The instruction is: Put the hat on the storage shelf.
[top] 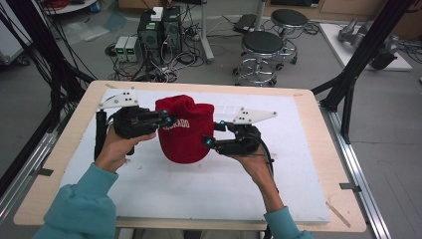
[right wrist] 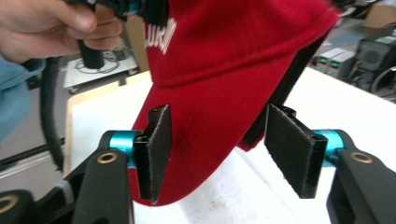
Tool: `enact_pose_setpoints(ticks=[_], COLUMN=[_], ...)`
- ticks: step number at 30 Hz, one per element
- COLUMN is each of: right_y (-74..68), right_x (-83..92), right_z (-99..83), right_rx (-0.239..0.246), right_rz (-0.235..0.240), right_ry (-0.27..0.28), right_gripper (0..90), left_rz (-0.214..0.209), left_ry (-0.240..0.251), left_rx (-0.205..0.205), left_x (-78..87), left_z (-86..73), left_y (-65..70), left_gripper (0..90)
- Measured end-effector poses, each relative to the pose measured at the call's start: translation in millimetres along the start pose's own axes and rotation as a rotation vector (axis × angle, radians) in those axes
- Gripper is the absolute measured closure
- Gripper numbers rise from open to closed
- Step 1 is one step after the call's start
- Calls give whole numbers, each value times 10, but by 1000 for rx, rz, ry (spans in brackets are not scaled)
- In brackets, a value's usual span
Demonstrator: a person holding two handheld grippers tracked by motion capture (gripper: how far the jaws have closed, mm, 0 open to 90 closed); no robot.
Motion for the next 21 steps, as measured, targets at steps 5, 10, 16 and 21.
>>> enact_pose_setpoints(ticks=[5,10,16,21], right_y=[-17,-38,-27,-52], right_x=[-53,-68,-38,-22], right_z=[-24,-18,-9,5], right_rx=[-19,-32,-61,-81], right_rz=[57,104,171,235], right_ry=[-15,-7,16,36], right_gripper=[472,519,632,740], left_rz=[-6,-17,-6,-1], left_ry=[-11,-3,-7,4], left_rx=[-13,-16,-8,-4], left_x=[9,23,19,20], left_z=[-1,1,-4,1], left_y=[7,0,-19,-33], left_gripper=[852,852,852,853])
Point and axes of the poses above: each handheld gripper's, and its own axes: x roughly backward along the jaws, z roughly out of its top, y roughly to its right, the point moved 6 cm from there along -x, roughly forward along the jaws
